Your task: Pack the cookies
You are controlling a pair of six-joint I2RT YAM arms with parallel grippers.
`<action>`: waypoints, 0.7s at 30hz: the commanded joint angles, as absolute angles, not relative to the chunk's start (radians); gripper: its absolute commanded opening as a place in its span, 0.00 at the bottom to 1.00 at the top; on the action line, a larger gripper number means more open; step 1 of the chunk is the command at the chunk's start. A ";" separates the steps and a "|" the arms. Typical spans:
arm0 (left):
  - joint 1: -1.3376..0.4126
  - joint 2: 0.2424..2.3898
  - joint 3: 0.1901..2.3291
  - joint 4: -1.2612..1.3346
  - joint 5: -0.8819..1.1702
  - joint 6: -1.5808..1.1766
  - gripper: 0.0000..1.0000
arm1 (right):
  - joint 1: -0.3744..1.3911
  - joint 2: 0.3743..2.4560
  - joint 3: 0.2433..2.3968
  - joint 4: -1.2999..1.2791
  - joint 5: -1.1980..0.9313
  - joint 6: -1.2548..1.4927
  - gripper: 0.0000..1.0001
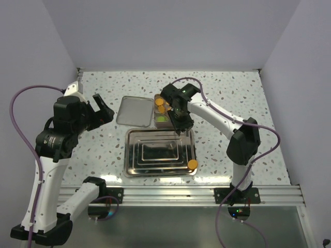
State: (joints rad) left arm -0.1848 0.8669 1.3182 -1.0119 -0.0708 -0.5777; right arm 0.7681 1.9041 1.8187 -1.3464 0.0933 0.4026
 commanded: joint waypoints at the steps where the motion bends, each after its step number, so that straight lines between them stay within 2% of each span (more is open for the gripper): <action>1: -0.189 0.871 1.361 -1.002 -0.092 -0.538 1.00 | 0.744 1.890 1.865 -1.485 0.121 0.384 0.37; 13: -0.189 0.882 1.364 -0.994 -0.089 -0.535 1.00 | 0.724 1.890 1.845 -1.468 0.109 0.373 0.37; 21: -0.189 0.885 1.367 -0.997 -0.095 -0.532 1.00 | 0.723 1.907 1.870 -1.466 0.101 0.367 0.44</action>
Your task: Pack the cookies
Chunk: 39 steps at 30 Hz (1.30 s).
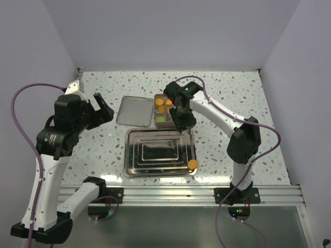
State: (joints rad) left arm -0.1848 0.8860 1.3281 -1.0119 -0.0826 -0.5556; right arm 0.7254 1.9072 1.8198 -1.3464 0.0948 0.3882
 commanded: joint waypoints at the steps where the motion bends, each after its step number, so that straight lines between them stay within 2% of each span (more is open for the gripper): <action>1: -0.189 0.885 1.367 -0.997 -0.095 -0.532 1.00 | 0.723 1.910 1.874 -1.468 0.104 0.367 0.45; 5: -0.189 0.882 1.365 -1.000 -0.098 -0.532 1.00 | 0.723 1.913 1.878 -1.471 0.106 0.365 0.49; 13: -0.189 0.879 1.358 -1.000 -0.098 -0.532 1.00 | 0.721 1.885 1.913 -1.520 0.127 0.365 0.50; 17: -0.189 0.876 1.347 -0.997 -0.095 -0.534 1.00 | 0.721 1.804 1.888 -1.555 0.132 0.377 0.50; 31: -0.189 0.882 1.305 -0.957 -0.038 -0.551 1.00 | 0.723 1.332 1.381 -1.575 0.003 0.514 0.50; 39: -0.189 0.877 1.272 -0.939 -0.011 -0.569 1.00 | 0.727 1.135 1.148 -1.582 -0.150 0.560 0.50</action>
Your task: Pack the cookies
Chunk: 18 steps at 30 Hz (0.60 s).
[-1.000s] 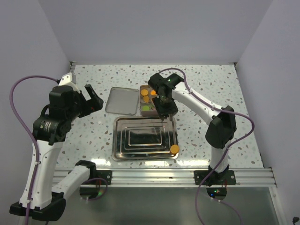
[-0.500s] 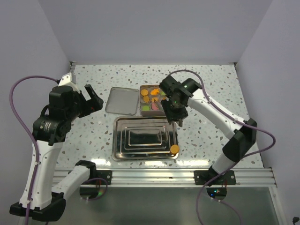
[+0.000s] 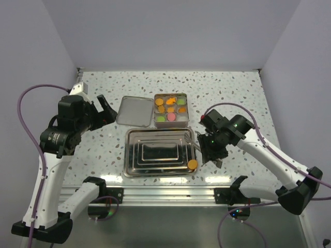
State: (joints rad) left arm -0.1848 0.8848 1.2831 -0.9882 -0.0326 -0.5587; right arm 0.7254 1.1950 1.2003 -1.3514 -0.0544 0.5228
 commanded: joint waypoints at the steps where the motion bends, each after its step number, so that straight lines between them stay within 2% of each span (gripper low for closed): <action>1: -0.189 0.874 1.264 -0.937 -0.008 -0.571 1.00 | 0.729 1.121 1.132 -1.582 -0.161 0.561 0.49; 18: -0.189 0.821 1.207 -0.946 -0.005 -0.603 1.00 | 0.798 0.973 0.934 -1.582 -0.258 0.615 0.50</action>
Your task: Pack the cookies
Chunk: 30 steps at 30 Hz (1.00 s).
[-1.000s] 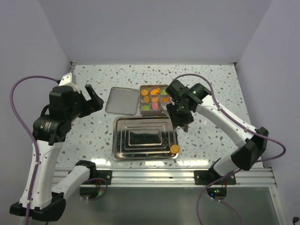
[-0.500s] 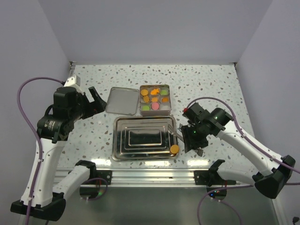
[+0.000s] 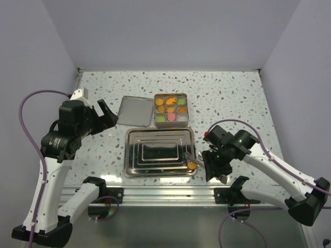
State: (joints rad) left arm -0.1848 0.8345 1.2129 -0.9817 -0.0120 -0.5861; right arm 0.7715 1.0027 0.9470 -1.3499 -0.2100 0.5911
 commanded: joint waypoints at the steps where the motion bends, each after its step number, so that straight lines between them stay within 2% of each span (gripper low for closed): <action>1: -0.189 0.819 1.204 -0.946 -0.005 -0.604 1.00 | 0.805 0.968 0.930 -1.582 -0.261 0.630 0.50; 9: -0.189 0.805 1.190 -0.954 -0.005 -0.612 1.00 | 0.933 0.937 0.897 -1.582 -0.271 0.729 0.50; 17: -0.189 0.796 1.190 -0.963 -0.005 -0.615 1.00 | 0.940 0.923 0.888 -1.582 -0.265 0.744 0.45; 30: -0.189 0.790 1.209 -0.974 -0.009 -0.617 1.00 | 0.940 0.927 0.917 -1.582 -0.223 0.750 0.21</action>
